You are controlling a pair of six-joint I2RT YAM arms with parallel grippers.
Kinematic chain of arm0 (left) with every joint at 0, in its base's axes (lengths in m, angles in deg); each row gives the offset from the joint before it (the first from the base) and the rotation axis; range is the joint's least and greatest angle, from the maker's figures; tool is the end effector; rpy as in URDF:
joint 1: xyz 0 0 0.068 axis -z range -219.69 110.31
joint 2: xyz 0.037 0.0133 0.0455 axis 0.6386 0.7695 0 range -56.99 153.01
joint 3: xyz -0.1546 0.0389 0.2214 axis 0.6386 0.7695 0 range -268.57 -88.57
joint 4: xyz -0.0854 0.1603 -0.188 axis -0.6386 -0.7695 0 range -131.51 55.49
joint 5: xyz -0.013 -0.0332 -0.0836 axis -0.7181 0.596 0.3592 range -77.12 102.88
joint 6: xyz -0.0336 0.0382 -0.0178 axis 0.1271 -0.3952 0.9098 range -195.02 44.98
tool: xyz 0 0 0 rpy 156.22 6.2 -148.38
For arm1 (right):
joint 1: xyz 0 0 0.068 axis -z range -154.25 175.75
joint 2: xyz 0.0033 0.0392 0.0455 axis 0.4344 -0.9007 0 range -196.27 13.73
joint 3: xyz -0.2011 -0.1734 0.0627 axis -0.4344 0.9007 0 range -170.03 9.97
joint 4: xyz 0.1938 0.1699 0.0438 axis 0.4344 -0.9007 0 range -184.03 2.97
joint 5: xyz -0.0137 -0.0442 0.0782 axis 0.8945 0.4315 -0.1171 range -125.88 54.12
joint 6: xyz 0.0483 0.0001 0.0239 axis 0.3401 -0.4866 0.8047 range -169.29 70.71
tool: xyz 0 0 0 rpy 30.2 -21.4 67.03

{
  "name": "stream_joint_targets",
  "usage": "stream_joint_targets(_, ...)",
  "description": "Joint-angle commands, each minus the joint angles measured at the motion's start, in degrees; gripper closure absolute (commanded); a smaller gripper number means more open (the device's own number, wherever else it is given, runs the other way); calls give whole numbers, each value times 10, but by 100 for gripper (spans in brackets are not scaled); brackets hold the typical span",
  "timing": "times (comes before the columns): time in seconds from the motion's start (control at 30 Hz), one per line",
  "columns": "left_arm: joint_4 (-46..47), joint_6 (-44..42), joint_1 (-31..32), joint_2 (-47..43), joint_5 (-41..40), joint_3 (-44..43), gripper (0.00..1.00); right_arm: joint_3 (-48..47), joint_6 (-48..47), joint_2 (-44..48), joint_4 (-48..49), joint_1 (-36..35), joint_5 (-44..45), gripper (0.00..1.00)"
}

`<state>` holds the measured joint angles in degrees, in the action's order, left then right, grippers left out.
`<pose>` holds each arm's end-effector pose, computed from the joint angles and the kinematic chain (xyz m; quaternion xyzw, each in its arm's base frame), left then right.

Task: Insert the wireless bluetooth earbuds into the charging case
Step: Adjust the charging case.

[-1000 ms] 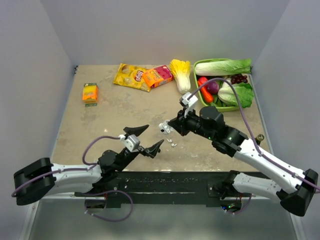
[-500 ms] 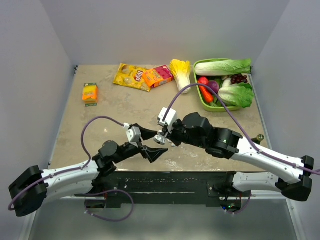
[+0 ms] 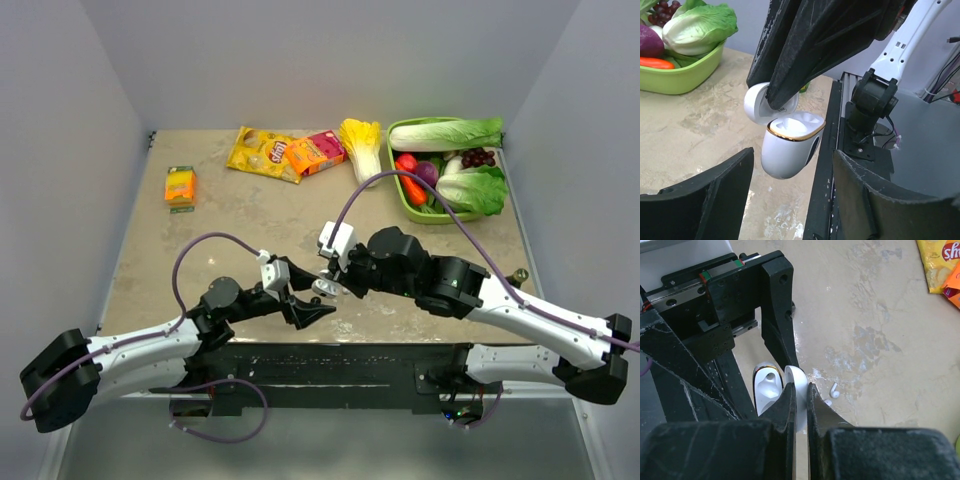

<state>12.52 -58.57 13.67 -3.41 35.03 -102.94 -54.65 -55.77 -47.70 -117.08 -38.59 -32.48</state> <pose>0.1068 -0.1660 0.2321 0.3415 0.5661 -0.5267 0.5343 0.1027 0.2089 0.3695 -0.4807 0.7031 0.2311 0.4702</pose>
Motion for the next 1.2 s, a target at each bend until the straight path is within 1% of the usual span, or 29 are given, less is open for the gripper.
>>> stream_joint_targets(0.0, 20, -19, -2, -3, 18, -17, 32, -21, 3, 5, 2, -1, -32, 100)
stream_joint_targets(0.13, 32, -20, -3, -8, 13, -15, 33, -22, 4, -1, 0, -1, -49, 100)
stream_joint_targets(0.17, 33, -23, -3, -9, 15, -16, 37, -23, 4, -1, -1, -1, -50, 100)
stream_joint_targets(0.37, 33, -31, -5, -15, 25, -21, 46, -22, 4, -5, -3, -1, -53, 100)
stream_joint_targets(0.43, 33, -30, -5, -16, 31, -22, 46, -21, 3, -7, -3, -1, -54, 100)
stream_joint_targets(0.57, 32, -24, -5, -17, 40, -23, 42, -20, 3, -9, -3, -1, -54, 100)
stream_joint_targets(0.67, 33, -20, -5, -16, 46, -24, 41, -19, 2, -9, -1, -1, -54, 100)
stream_joint_targets(0.8, 35, -21, -5, -14, 49, -24, 44, -19, 3, -9, -1, -1, -53, 100)
stream_joint_targets(0.93, 42, -20, -5, -12, 57, -23, 50, -18, 3, -10, 1, -1, -53, 100)
stream_joint_targets(1.03, 44, -19, -6, -10, 59, -23, 50, -17, 3, -11, 1, -1, -53, 100)
stream_joint_targets(1.17, 47, -18, -6, -9, 61, -23, 48, -17, 3, -11, 1, -1, -54, 100)
